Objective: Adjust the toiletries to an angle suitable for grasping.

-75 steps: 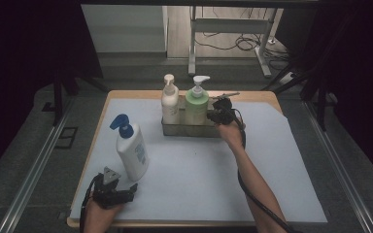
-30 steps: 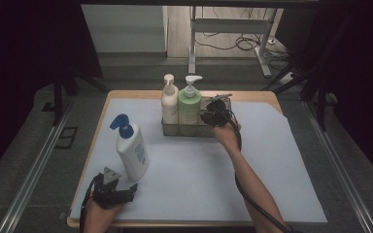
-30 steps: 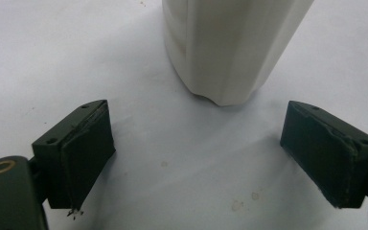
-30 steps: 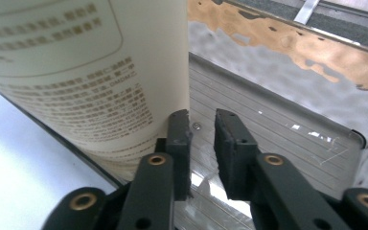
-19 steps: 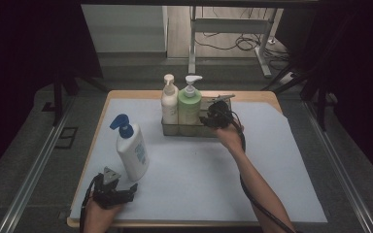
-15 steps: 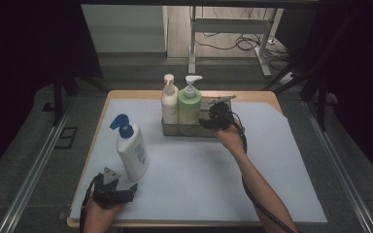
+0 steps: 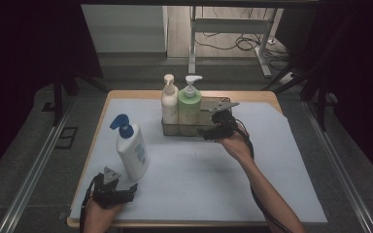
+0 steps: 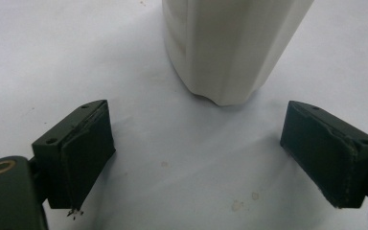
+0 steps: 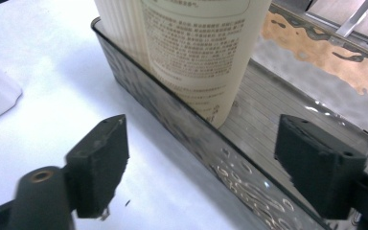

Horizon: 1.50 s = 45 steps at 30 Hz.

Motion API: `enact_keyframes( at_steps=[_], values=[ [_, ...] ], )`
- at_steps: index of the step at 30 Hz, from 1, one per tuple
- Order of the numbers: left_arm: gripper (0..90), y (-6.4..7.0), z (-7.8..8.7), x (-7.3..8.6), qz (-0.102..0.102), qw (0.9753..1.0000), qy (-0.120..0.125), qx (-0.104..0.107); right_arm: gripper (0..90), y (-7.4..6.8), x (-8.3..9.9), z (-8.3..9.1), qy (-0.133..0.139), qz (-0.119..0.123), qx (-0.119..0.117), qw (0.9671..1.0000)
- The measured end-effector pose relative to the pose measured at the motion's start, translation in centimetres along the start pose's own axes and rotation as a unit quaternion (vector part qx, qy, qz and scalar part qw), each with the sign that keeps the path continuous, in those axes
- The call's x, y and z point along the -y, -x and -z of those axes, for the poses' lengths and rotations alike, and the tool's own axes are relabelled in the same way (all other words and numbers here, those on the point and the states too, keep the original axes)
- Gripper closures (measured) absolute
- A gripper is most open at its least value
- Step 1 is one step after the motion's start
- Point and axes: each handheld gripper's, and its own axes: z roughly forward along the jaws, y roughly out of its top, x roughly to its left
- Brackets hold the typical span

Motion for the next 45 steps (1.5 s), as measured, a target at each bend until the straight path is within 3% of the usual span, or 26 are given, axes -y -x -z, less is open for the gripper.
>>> enact_keyframes(
  at_steps=[7,15,31,45],
  values=[
    [10.7,0.0,0.0,0.0,0.0,1.0,-0.001,0.0,11.8,-0.2,0.8,1.5,-0.005,0.005,-0.011,0.9999],
    [10.7,0.0,0.0,0.0,0.0,1.0,-0.002,0.0,0.4,-0.5,2.3,3.2,-0.006,0.019,-0.003,0.9998],
    [10.7,0.0,0.0,-0.1,-0.001,1.0,-0.002,0.0,0.0,-0.3,6.2,6.2,-0.007,0.014,0.014,0.9998],
    [10.7,0.0,0.0,-0.1,0.0,1.0,-0.002,0.0,0.0,0.1,10.4,7.4,-0.017,0.0,0.026,0.9995]
  ],
)
